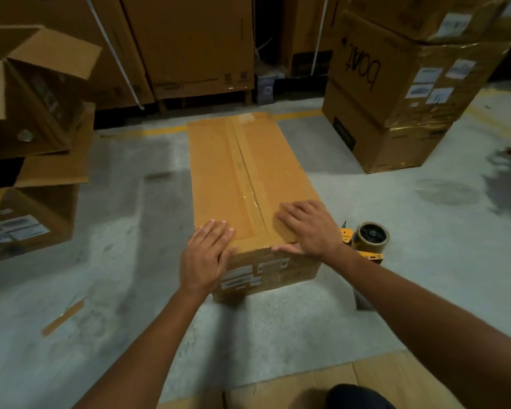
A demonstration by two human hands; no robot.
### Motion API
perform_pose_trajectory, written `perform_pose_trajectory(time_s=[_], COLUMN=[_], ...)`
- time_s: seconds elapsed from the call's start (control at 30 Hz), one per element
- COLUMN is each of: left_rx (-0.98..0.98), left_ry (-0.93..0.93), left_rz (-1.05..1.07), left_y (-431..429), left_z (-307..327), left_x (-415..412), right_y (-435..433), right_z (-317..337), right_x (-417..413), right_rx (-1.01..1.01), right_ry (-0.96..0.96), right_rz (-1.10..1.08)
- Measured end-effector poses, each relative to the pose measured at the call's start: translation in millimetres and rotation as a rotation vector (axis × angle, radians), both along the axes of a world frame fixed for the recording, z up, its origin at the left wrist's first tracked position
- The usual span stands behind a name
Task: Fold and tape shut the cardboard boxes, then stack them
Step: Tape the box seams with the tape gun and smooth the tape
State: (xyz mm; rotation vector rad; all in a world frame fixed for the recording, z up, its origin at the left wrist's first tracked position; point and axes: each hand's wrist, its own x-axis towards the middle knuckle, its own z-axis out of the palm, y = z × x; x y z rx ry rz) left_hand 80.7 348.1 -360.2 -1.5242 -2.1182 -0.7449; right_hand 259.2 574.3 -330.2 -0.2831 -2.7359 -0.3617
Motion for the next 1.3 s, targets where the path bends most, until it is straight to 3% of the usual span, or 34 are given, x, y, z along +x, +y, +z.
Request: perform_pose_trajectory(time_s=[0.13,0.3,0.43,0.53,0.67,0.77,1.0,1.1,1.3], left_rx=[0.267,0.524,0.559,0.331,-0.163,-0.34,-0.299,-0.301,-0.354], left_ry=[-0.311,-0.785,-0.842,-0.765,-0.6,-0.635,-0.945,-0.918,-0.779], left_rz=[0.215,0.534,0.61,0.548,0.449,0.42,0.574,0.673,0.755], left_y=[14,31,33,24,9,14,55,70,50], left_z=[-1,14,30,29,36,51,58,56,56], left_x=[23,42,48,48,35,24,-32,-38,-53], right_y=[-29,-60,-63,-66,-60,-38,18,35,25], right_z=[-19,-17,-10,0,24,42,48,41,48], right_x=[2,-19,-26,-21,-13,-10,-25,-33,-34], right_rx=[-0.201,-0.628,-0.802,-0.885,-0.771,-0.804,-1.082,-1.192,-1.186], right_ry=[0.378,0.613,0.754,0.688,0.324,0.148,0.083,0.09,0.028], right_rz=[-0.446,-0.801,-0.908,-0.925,-1.005,-0.973,-0.829,-0.803,-0.748])
